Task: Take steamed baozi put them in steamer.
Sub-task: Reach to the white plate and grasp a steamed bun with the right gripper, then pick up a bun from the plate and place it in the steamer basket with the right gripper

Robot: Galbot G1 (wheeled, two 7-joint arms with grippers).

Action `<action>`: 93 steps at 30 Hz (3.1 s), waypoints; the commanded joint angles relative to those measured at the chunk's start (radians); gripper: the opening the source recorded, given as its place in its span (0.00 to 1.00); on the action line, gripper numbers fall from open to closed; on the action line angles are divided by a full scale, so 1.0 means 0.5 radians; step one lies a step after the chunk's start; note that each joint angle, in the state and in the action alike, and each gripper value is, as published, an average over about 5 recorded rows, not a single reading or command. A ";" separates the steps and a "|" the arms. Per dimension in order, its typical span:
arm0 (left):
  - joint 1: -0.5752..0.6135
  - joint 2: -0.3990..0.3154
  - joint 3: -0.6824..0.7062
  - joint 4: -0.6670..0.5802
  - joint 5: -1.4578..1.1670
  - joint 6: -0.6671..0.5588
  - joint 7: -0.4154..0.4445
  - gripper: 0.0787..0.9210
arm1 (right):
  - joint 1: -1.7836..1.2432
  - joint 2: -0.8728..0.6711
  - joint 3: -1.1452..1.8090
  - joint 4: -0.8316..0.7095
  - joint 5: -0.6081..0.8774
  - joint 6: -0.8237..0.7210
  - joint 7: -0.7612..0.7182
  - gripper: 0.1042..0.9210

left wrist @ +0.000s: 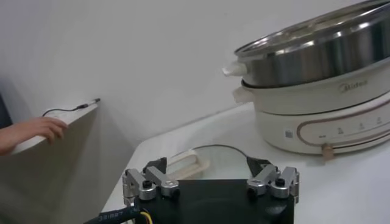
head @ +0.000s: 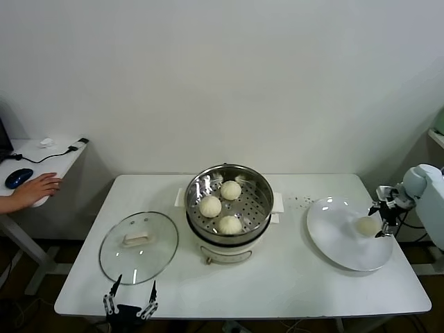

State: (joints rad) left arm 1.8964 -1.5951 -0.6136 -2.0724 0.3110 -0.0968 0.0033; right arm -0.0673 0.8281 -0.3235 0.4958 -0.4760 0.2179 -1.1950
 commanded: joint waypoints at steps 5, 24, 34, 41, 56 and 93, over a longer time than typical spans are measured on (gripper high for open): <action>0.007 0.001 -0.003 0.005 0.003 -0.008 -0.001 0.88 | 0.043 0.195 0.299 -0.323 -0.383 0.093 0.051 0.88; 0.013 -0.001 -0.004 0.007 0.011 -0.013 -0.003 0.88 | 0.052 0.217 0.366 -0.375 -0.429 0.084 0.036 0.65; 0.033 -0.001 -0.004 -0.001 0.014 -0.024 -0.006 0.88 | 0.113 0.157 0.155 -0.242 -0.040 0.015 -0.024 0.58; 0.047 0.006 0.029 -0.042 0.022 -0.018 0.018 0.88 | 0.421 0.003 -0.657 0.201 0.924 -0.264 -0.104 0.58; 0.044 0.019 0.131 -0.042 0.011 -0.062 0.018 0.88 | 1.450 0.218 -2.005 0.866 2.169 -0.865 0.031 0.56; -0.021 0.083 0.181 0.008 -0.056 -0.082 0.041 0.88 | 1.419 0.818 -2.830 1.088 2.759 -1.113 0.495 0.57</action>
State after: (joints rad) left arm 1.8882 -1.5557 -0.5179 -2.0740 0.2919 -0.1395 0.0222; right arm 0.6905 1.1897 -1.6879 1.0705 0.8979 -0.3258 -0.9609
